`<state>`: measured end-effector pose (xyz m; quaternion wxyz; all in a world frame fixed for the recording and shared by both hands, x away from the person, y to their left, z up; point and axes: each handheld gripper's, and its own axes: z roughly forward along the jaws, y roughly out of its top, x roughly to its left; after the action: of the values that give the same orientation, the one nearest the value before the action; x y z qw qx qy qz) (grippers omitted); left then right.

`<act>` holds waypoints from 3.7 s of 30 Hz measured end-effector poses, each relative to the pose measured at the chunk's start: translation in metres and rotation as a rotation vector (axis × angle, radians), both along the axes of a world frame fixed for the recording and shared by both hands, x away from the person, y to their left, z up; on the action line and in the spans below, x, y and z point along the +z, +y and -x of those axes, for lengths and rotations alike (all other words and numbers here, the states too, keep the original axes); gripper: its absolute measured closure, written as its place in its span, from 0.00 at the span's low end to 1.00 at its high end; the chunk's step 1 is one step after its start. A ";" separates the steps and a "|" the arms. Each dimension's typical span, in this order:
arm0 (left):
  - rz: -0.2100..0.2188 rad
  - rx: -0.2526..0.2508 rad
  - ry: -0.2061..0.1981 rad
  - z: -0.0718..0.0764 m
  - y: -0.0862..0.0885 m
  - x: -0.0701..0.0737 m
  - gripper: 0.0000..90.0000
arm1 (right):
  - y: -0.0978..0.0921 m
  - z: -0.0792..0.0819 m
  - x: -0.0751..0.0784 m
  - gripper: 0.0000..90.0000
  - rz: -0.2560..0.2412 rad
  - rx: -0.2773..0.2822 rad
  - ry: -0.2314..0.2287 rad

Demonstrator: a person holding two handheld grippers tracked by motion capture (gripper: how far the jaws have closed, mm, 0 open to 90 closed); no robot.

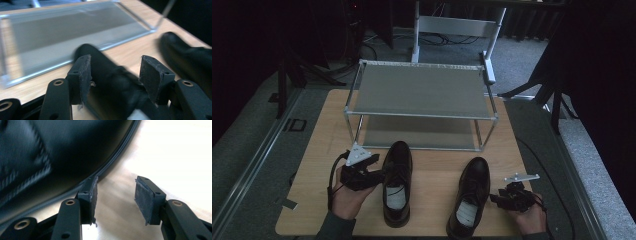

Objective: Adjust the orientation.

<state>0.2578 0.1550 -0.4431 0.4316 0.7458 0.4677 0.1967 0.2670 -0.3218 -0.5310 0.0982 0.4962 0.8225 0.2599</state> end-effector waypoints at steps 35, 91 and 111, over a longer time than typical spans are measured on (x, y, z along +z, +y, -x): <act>-0.023 -0.103 0.233 -0.028 0.017 -0.092 0.65 | 0.053 -0.014 0.001 0.71 0.024 0.022 -0.061; -0.077 -0.397 0.263 0.009 -0.046 -0.097 0.76 | 0.090 -0.015 0.005 0.64 -0.016 0.082 -0.044; -0.028 -0.217 0.213 -0.033 -0.014 -0.090 0.53 | 0.109 0.017 0.056 0.46 -0.120 0.248 -0.208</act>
<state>0.2904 0.1410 -0.5335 0.3878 0.8146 0.4247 0.0751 0.2505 -0.2131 -0.4754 0.1200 0.3662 0.8459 0.3686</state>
